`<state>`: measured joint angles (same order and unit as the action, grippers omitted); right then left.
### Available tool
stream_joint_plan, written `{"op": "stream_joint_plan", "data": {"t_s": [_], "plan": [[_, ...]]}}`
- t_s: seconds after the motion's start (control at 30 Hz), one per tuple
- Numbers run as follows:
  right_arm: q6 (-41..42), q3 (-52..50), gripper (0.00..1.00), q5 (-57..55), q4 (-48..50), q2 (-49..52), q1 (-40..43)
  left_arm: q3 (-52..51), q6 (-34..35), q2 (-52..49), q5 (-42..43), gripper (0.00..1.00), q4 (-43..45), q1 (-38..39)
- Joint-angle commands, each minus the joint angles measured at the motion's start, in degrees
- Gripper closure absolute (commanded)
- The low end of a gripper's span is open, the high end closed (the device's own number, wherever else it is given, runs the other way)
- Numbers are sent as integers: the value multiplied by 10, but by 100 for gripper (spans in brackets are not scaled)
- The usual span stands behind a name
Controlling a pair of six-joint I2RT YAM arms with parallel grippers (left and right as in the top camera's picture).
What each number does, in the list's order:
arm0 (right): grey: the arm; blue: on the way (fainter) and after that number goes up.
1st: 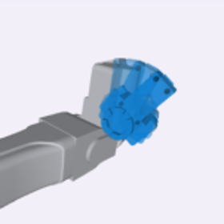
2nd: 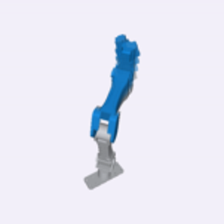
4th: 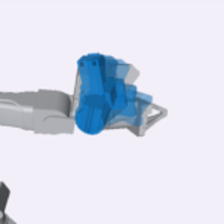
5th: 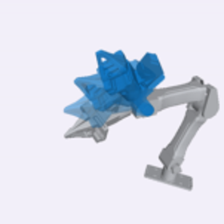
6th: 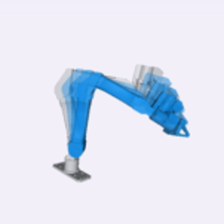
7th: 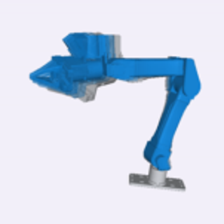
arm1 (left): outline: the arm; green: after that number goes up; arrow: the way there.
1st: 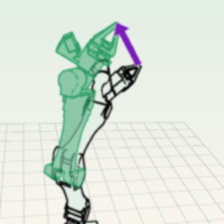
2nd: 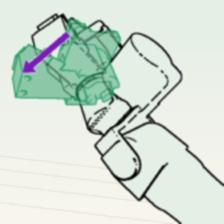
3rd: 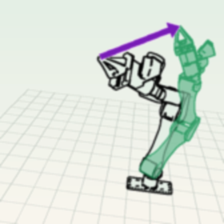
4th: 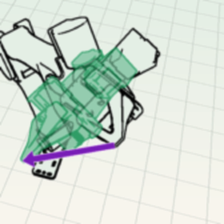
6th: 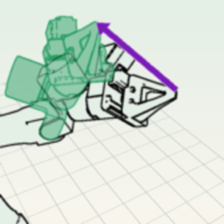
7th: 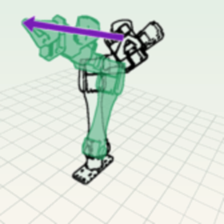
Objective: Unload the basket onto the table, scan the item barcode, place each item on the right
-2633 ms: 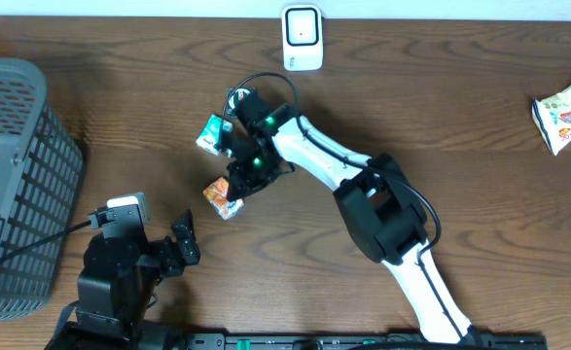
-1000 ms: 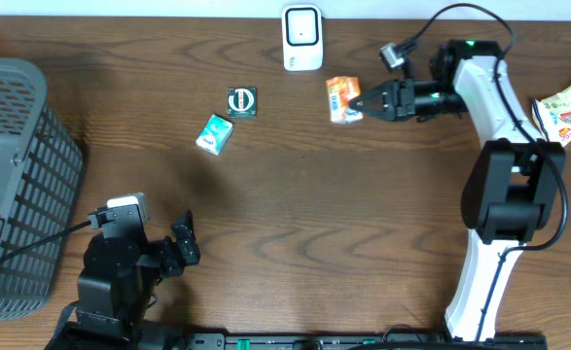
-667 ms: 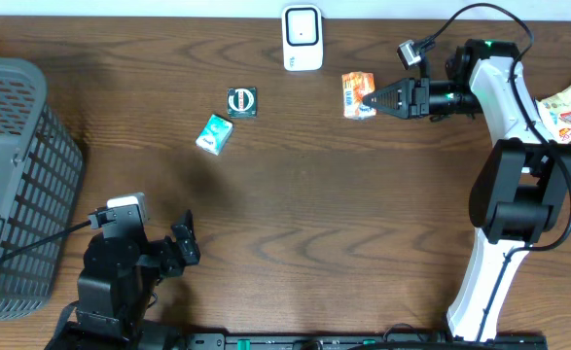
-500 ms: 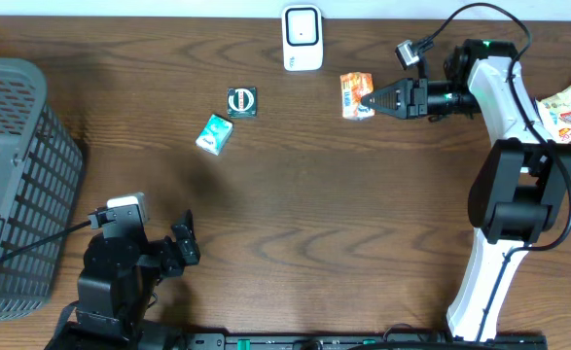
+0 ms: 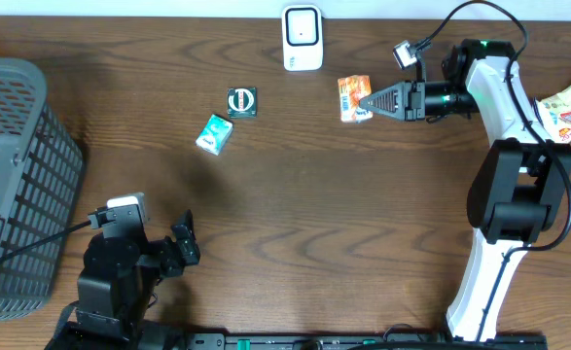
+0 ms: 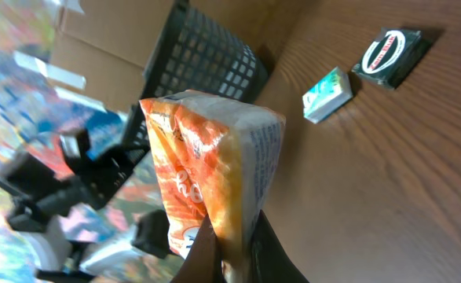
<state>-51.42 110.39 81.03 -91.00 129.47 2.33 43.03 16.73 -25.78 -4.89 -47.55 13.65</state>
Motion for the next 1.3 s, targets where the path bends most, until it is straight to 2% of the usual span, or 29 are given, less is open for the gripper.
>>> {"op": "stream_joint_plan", "data": {"t_s": [0.0, 0.17, 1.27], "plan": [[-71, -2, 99, -10, 1, -6, -7, -1, 3, 1, -7, 2, 1, 0], [-95, -2, 99, -9, 2, -6, -7, -1, 3, 1, -7, 2, 1, 0], [-95, -2, 99, -30, 2, -6, -17, -1, 3, 1, -7, 2, 1, 0]]}}
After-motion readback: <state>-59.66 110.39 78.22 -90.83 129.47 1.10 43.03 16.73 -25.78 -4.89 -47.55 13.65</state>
